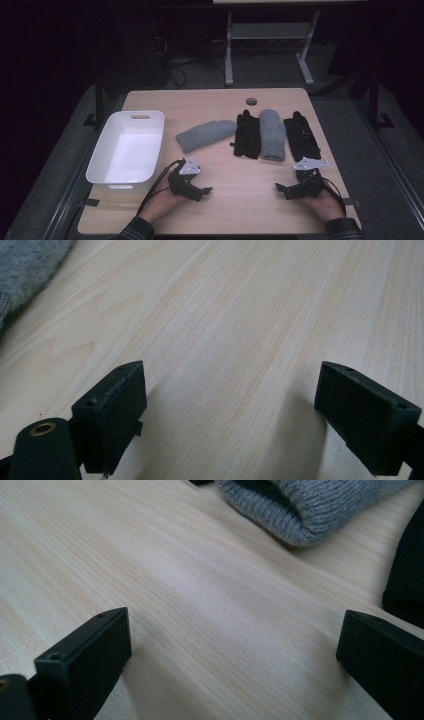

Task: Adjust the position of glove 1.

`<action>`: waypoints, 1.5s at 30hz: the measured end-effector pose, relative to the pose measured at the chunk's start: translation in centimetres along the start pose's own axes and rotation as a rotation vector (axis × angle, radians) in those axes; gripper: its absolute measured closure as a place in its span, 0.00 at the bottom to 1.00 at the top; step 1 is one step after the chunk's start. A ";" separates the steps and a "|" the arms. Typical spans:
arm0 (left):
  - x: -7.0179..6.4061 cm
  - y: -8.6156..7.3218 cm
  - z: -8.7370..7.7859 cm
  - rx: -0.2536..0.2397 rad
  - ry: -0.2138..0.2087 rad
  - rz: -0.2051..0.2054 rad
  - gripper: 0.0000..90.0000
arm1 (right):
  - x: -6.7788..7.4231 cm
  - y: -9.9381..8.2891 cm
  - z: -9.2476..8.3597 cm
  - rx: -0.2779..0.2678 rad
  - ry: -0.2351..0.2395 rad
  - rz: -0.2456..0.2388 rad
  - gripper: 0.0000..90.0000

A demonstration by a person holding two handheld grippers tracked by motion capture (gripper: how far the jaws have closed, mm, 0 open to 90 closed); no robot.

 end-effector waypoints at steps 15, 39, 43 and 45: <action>0.0 0.1 0.1 0.002 -0.001 0.000 0.14 | -0.5 0.9 -1.6 0.044 0.013 -0.023 0.38; 0.2 -0.3 -1.1 0.070 0.016 0.024 0.14 | -4.0 7.5 -0.8 -0.083 0.114 -0.076 1.00; 0.5 -0.6 -1.2 0.065 0.004 0.020 0.14 | -4.8 8.1 0.2 -0.084 0.126 -0.064 1.00; 0.5 -0.7 -1.2 0.056 -0.001 0.024 0.14 | -5.2 8.3 0.7 -0.074 0.131 -0.055 1.00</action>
Point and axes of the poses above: each handheld gripper's, and its own axes: z roughly forward along the jaws, y roughly out of its top, x roughly to its left, the point moved 6 cm from there along z, roughly forward along the jaws, and after that the axes turned 10 degrees about -z, right-handed, at the moved point
